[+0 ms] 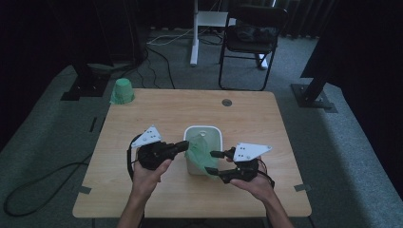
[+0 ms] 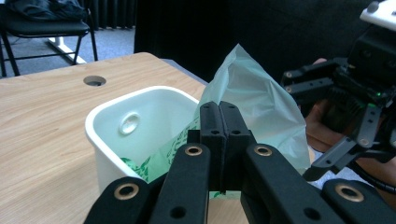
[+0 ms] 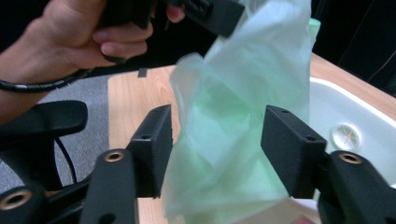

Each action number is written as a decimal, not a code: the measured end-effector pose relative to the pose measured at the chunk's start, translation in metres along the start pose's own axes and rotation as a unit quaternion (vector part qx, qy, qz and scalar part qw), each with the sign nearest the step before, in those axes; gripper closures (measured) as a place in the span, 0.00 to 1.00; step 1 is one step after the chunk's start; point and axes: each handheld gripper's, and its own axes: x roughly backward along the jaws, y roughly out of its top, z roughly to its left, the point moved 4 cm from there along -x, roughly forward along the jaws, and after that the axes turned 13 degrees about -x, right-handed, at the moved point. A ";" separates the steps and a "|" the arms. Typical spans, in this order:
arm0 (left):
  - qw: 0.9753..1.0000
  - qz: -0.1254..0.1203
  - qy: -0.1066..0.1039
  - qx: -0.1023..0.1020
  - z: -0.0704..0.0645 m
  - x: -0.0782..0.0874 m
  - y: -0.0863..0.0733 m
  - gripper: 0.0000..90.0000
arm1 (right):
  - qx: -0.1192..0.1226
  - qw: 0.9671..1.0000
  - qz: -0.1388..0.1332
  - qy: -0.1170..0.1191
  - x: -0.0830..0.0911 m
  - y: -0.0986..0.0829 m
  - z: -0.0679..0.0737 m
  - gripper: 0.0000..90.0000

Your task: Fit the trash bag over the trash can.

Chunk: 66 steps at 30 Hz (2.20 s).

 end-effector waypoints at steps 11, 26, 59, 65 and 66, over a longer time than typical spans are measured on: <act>1.000 0.024 0.010 0.002 0.005 0.011 -0.013 1.00 | -0.023 0.997 0.021 -0.074 0.009 -0.003 -0.024 0.99; 0.999 0.038 0.010 0.024 0.008 0.018 -0.023 0.86 | -0.023 0.991 0.003 -0.133 0.024 0.014 -0.041 1.00; 0.987 0.092 0.123 -0.038 -0.040 -0.024 -0.046 0.45 | -0.016 0.992 -0.008 -0.123 0.018 0.026 -0.035 1.00; 0.987 0.109 0.116 -0.014 -0.033 -0.024 -0.053 0.61 | -0.019 0.992 -0.014 -0.127 0.022 0.027 -0.036 1.00; 0.987 0.112 0.114 -0.007 -0.031 -0.024 -0.054 0.66 | -0.019 0.991 -0.015 -0.128 0.023 0.027 -0.037 1.00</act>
